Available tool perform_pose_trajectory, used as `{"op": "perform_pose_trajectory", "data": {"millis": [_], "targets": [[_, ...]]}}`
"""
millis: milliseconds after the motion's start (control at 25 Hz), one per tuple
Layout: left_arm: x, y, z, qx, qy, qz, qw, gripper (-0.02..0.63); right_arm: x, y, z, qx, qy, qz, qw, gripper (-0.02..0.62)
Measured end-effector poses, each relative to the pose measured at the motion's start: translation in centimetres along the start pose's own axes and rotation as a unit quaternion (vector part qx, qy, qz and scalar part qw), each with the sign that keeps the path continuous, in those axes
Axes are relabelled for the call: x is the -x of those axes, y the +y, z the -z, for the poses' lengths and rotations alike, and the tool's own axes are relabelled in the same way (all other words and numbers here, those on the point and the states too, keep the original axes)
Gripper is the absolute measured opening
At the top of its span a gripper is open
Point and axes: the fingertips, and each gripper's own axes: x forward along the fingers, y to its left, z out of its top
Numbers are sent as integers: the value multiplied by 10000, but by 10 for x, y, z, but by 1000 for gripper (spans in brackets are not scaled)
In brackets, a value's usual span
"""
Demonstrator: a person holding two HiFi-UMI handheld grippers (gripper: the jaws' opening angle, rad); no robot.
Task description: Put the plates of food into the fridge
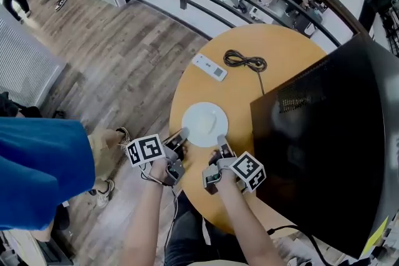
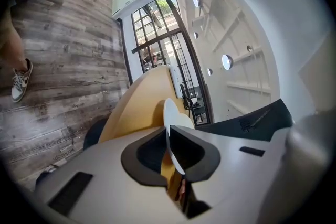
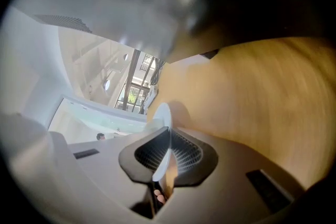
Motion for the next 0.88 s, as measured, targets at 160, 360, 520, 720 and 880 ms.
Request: {"op": "perform_pose_trajectory", "data": {"millis": [160, 360, 520, 720, 880], "targets": [[18, -9, 9, -101, -122, 97, 9998, 25, 16, 8, 8, 147, 75, -151, 9997, 28], [47, -33, 22, -207, -223, 167, 9994, 25, 45, 25, 16, 185, 240, -335, 9990, 28], [73, -51, 32, -265, -333, 190, 9989, 25, 70, 38, 26, 127, 364, -483, 9981, 28], [101, -72, 48, -258, -392, 247, 9986, 25, 104, 56, 34, 193, 349, -634, 9972, 25], [124, -86, 67, -354, -346, 160, 9986, 26, 137, 61, 42, 157, 269, -653, 9974, 26]]}}
